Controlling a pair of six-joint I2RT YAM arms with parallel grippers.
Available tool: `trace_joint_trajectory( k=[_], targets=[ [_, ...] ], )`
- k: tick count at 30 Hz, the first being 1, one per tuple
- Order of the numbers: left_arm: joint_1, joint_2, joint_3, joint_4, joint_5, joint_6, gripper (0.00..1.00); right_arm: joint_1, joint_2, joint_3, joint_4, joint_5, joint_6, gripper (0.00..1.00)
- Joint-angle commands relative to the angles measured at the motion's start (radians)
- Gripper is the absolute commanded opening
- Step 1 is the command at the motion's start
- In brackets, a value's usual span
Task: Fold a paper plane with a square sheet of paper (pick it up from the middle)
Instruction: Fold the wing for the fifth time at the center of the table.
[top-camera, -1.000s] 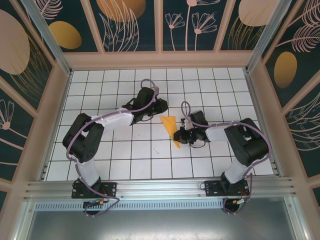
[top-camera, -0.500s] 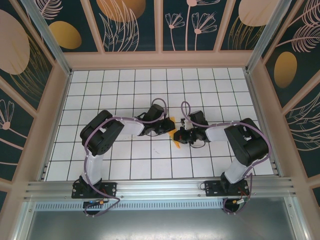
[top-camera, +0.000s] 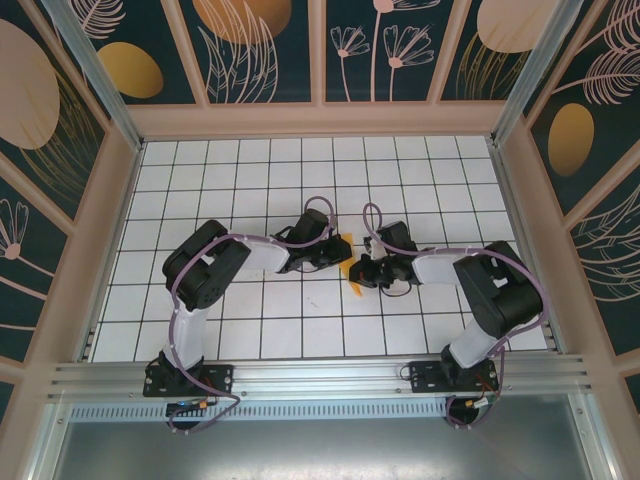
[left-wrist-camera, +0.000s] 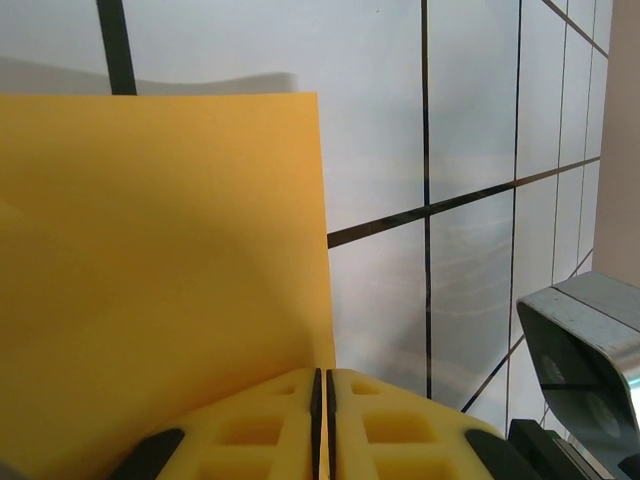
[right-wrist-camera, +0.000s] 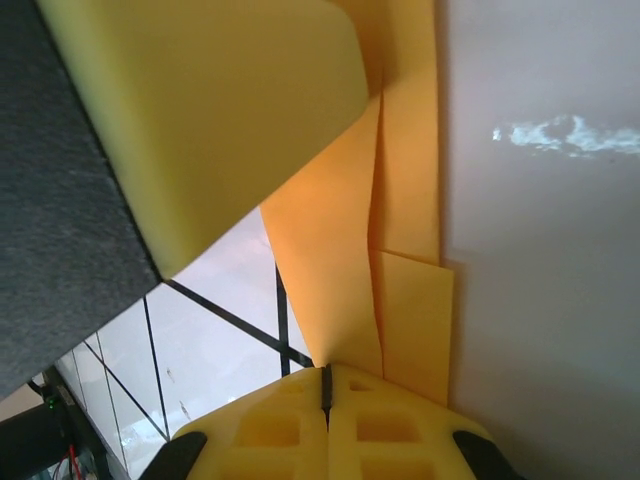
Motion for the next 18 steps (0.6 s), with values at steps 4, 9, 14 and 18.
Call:
trace_joint_trajectory(
  k=[4,9,14,18],
  targets=[
    [0.005,0.08,-0.01,-0.164,-0.144,0.064,0.11,0.016,0.016,-0.07,-0.168,0.056,-0.023,0.0],
    [0.004,0.08,0.005,-0.199,-0.158,0.086,0.11,0.024,-0.042,-0.048,-0.214,0.038,-0.036,0.0],
    [0.003,0.084,0.019,-0.222,-0.17,0.098,0.1,0.037,-0.068,-0.035,-0.279,0.061,-0.06,0.0],
    [0.003,0.089,0.023,-0.229,-0.169,0.1,0.1,0.041,-0.071,-0.031,-0.311,0.09,-0.06,0.0]
  ],
)
